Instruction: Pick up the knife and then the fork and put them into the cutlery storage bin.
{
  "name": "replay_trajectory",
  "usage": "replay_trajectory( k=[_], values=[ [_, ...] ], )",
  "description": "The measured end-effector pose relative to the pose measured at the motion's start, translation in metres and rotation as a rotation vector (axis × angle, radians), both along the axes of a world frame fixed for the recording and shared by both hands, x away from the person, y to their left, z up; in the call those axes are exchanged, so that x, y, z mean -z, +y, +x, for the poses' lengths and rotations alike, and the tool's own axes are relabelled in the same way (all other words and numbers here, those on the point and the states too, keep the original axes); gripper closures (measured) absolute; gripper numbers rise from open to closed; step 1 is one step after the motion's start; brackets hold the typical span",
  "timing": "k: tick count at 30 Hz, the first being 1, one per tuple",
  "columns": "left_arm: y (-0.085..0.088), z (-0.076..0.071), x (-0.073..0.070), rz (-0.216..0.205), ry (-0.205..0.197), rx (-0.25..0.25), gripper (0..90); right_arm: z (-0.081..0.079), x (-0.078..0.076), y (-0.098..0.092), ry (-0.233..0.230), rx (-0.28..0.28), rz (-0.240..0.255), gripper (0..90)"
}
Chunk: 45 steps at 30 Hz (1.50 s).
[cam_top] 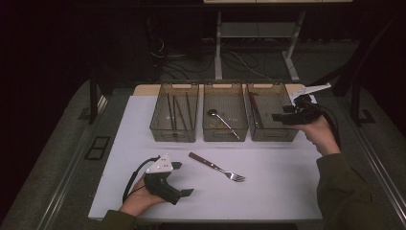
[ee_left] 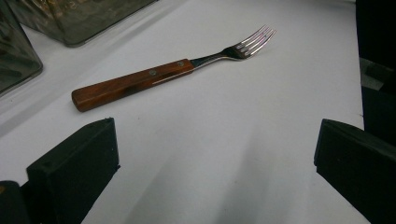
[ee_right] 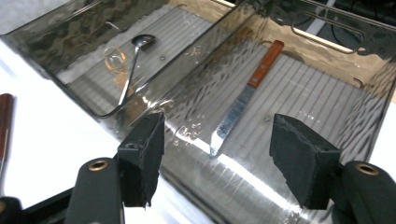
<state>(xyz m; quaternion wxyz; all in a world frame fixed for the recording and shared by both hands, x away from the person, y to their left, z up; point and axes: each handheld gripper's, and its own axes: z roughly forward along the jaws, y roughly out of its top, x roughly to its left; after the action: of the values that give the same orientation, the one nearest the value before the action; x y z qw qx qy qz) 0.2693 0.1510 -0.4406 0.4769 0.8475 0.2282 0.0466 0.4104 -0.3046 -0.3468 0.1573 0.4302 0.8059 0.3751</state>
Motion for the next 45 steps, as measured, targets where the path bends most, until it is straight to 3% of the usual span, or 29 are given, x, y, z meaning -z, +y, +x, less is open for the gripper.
replay_trajectory(
  k=[12,21,30,35,45],
  values=[
    [0.001,-0.001,0.000,-0.002,0.000,-0.002,0.0,-0.040,0.010,0.019,-0.040,-0.079,0.056,31.4],
    [0.001,0.000,0.000,0.001,-0.006,0.001,0.0,-0.063,0.024,0.036,-0.033,-0.142,0.075,30.8],
    [0.001,-0.001,0.000,0.004,-0.006,0.001,0.0,-0.072,0.036,0.052,0.021,-0.198,0.041,31.6],
    [0.002,-0.001,-0.001,0.004,-0.010,0.002,0.0,-0.078,0.040,0.067,0.049,-0.261,0.017,42.0],
    [0.001,-0.001,-0.001,0.004,-0.009,0.000,0.0,-0.080,0.044,0.109,0.117,-0.349,-0.056,49.9]
  ],
)
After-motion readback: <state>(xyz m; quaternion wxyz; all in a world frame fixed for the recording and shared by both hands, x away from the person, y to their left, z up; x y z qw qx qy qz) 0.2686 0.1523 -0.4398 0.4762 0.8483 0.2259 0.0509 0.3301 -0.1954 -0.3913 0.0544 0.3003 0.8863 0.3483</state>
